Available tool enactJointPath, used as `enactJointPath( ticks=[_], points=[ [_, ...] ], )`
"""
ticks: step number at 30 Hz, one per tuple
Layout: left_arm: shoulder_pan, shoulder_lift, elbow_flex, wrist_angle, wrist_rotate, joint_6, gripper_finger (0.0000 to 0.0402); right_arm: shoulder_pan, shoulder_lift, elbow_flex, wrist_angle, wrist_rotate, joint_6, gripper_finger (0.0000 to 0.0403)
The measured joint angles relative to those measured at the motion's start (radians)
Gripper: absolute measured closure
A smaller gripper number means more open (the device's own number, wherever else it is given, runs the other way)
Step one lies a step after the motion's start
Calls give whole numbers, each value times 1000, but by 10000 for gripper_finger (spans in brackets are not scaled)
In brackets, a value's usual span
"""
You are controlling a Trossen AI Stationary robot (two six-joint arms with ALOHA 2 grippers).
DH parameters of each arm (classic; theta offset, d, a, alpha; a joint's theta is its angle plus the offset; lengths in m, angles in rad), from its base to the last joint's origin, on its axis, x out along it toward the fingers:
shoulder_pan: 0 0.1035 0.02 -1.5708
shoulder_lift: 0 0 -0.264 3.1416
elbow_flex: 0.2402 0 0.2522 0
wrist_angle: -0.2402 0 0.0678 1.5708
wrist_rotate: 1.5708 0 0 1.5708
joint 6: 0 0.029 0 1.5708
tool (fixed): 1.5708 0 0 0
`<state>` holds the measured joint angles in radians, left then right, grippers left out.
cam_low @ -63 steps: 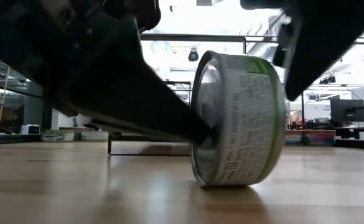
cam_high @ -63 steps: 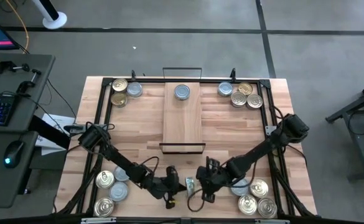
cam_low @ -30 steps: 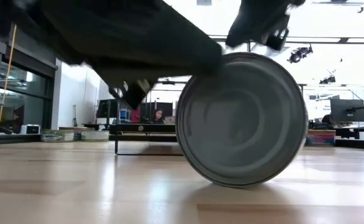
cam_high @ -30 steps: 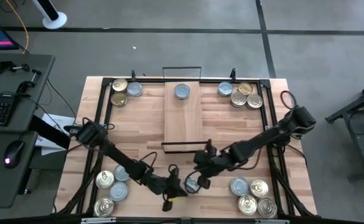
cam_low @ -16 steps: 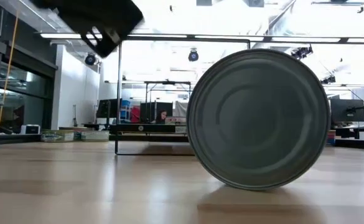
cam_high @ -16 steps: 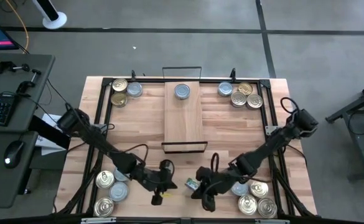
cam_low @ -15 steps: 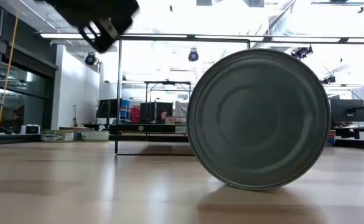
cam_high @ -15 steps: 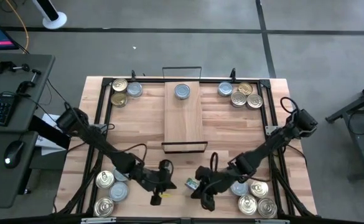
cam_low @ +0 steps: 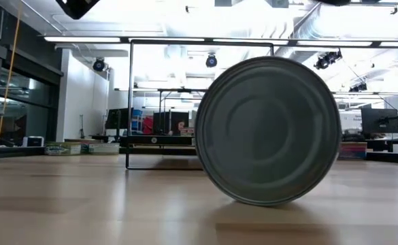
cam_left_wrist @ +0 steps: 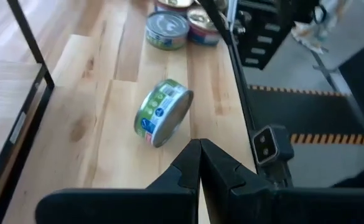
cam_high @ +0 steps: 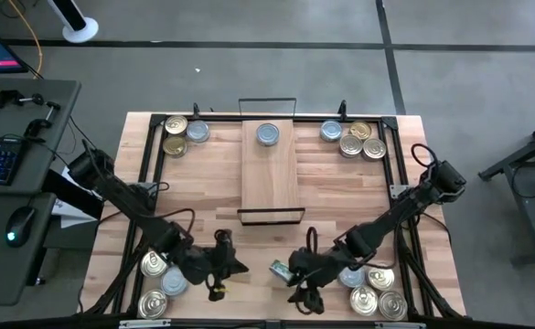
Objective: Stack canned seafood by type on shelf
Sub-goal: Stack the green tuna can on top of the green tuna can
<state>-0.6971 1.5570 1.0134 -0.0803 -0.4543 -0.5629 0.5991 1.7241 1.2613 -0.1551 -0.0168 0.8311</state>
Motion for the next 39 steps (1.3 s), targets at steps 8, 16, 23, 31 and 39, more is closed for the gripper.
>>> enactJointPath(
  ticks=[8,16,23,31,39],
  points=[
    [0,0,7,27,-12,-32,401,-15,2,30,-77,51,99,169],
    [6,-18,14,16,-84,43,401,40,196,409,-684,267,45,169],
    [11,-40,14,19,-107,86,401,28,362,605,-812,299,63,169],
    [11,-43,14,16,-75,96,401,0,407,620,-844,310,199,169],
    [11,-43,14,12,-17,69,401,-12,404,599,-859,295,263,169]
  ],
)
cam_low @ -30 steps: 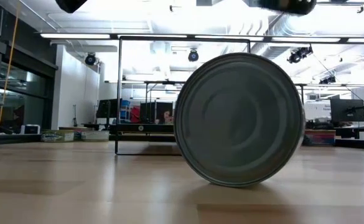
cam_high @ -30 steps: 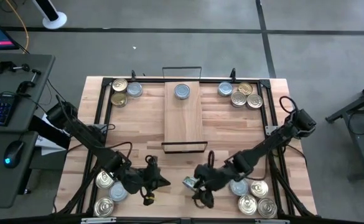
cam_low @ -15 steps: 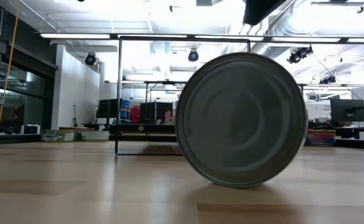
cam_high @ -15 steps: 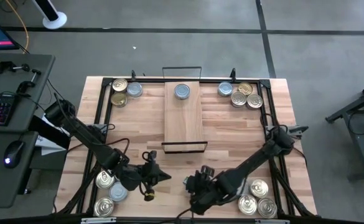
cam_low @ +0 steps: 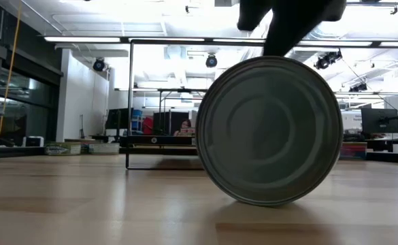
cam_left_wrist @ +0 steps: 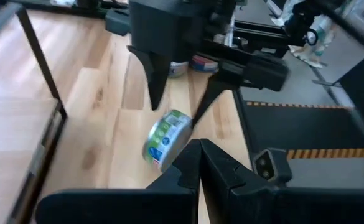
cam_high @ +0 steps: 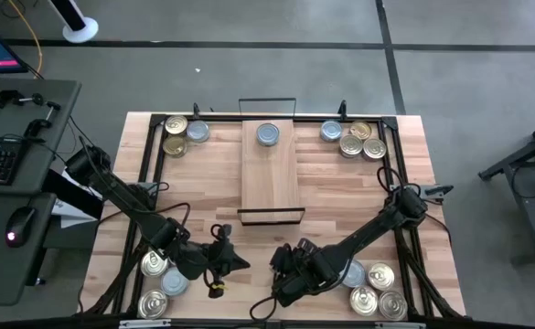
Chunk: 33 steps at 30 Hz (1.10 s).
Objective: Stack canned seafood by type on shelf
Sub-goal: Stack the green tuna can on top of the green tuna can
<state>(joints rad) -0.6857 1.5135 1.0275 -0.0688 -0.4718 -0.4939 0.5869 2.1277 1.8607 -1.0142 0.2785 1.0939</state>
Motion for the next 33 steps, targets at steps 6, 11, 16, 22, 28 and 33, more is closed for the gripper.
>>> enactJointPath(
  ticks=[6,11,16,22,28,33],
  points=[
    [5,0,0,-35,44,-121,401,-4,0,-56,37,-44,6,169],
    [5,0,0,-45,79,-132,401,-5,0,-112,118,-78,1,169],
    [5,0,0,-48,97,-131,401,-5,0,-169,167,-96,4,170],
    [1,-28,-1,-51,154,-18,401,-5,0,-195,194,-101,5,232],
    [-1,-156,-1,-207,108,33,401,-6,-8,-154,170,-137,-26,287],
    [2,-286,-1,-455,-89,-23,401,34,-72,-139,22,-211,-42,287]
  ],
)
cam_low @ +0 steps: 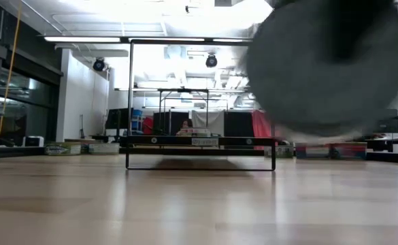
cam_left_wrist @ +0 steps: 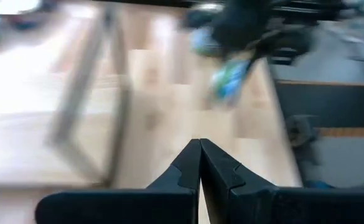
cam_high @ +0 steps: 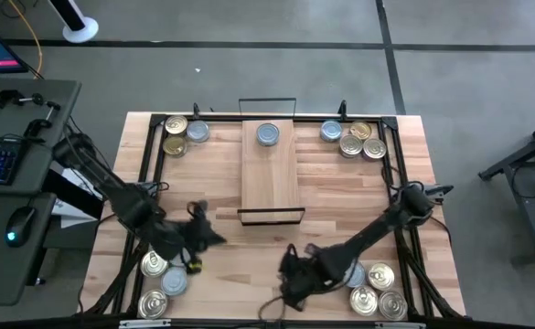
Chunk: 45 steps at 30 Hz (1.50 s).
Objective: Stack canned seafood by type on shelf
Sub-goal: Stack the green tuna can on top of the green tuna can
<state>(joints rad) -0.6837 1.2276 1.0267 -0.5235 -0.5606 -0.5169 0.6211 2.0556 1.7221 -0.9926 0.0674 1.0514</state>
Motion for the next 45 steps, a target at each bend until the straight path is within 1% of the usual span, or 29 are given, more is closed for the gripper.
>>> enactJointPath(
  ticks=[3,6,8,10,12,14,18,20,22,24,25,28,30,32,35,37,38,41,43,45],
  points=[
    [19,-50,0,-80,-44,-11,401,32,-41,-32,-125,-28,53,287],
    [51,-65,0,-93,-47,-9,401,49,-117,-116,-137,-64,112,287],
    [76,-64,0,-93,-47,-5,401,51,-178,-214,-116,-90,181,287],
    [107,-54,0,-93,-47,-4,401,49,-253,-334,-86,-90,269,287],
    [138,-42,0,-94,-46,12,401,29,-351,-448,-46,-57,355,287],
    [169,-38,-1,-94,-44,40,401,-7,-456,-554,-9,-10,404,287],
    [269,-66,-2,-77,-27,114,401,-125,-646,-713,45,106,431,287],
    [343,-99,-1,-29,5,175,401,-214,-728,-767,89,172,392,287],
    [430,-130,-1,19,44,240,401,-322,-790,-825,150,214,301,287],
    [531,-152,-1,69,79,290,401,-454,-836,-878,265,211,178,287],
    [586,-158,-1,96,100,312,401,-526,-850,-902,341,191,105,287],
    [760,-162,0,163,220,366,401,-757,-854,-964,572,71,-108,287],
    [866,-149,0,185,315,373,401,-901,-836,-987,730,-31,-200,287],
    [954,-139,-1,181,398,372,401,-1027,-807,-988,883,-133,-254,287],
    [1030,-135,-1,185,479,374,401,-1160,-735,-970,1067,-274,-261,287],
    [1049,-135,-1,186,493,398,401,-1212,-663,-936,1176,-348,-236,287],
    [1053,-135,-1,186,494,417,401,-1225,-627,-913,1206,-368,-224,287],
    [1070,-125,-1,210,497,459,401,-1233,-491,-811,1222,-397,-220,287],
    [1088,-115,-24,310,505,470,401,-1232,-400,-731,1213,-422,-218,287],
    [1118,-109,-77,444,544,431,401,-1231,-327,-652,1209,-445,-213,287]
  ],
)
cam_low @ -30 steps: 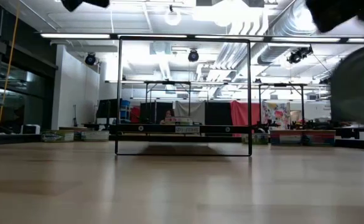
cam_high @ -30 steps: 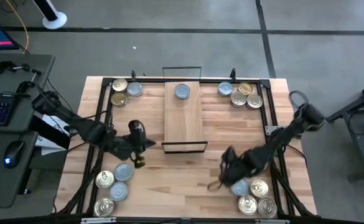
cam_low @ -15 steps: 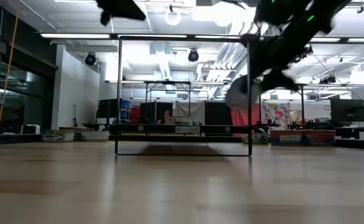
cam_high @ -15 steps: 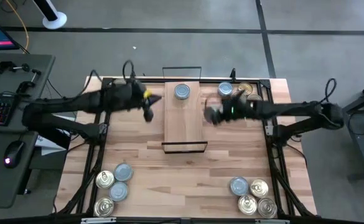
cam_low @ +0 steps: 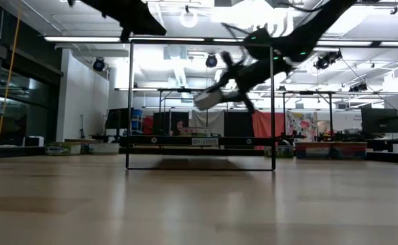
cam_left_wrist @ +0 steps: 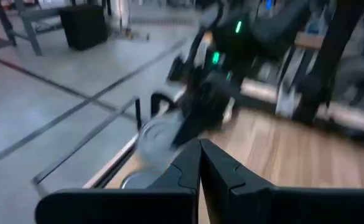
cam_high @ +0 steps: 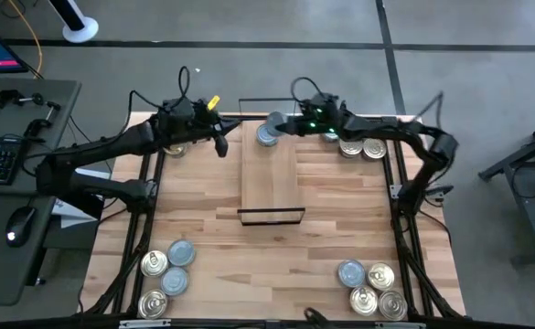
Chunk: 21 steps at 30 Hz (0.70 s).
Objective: Stack canned seafood by type on shelf
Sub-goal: Stack the green tuna can on top of the green tuna can
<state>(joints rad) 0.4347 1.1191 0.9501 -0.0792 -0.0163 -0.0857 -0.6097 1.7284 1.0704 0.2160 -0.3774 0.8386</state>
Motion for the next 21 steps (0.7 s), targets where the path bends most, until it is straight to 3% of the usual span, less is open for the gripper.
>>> enactJointPath(
  ticks=[6,12,21],
  points=[
    [51,7,-192,279,134,-184,401,0,123,126,-86,-35,58,287],
    [63,7,-265,285,154,-192,402,14,133,128,-103,73,201,287],
    [140,6,-265,287,319,-130,401,72,133,126,-125,202,381,277]
  ],
)
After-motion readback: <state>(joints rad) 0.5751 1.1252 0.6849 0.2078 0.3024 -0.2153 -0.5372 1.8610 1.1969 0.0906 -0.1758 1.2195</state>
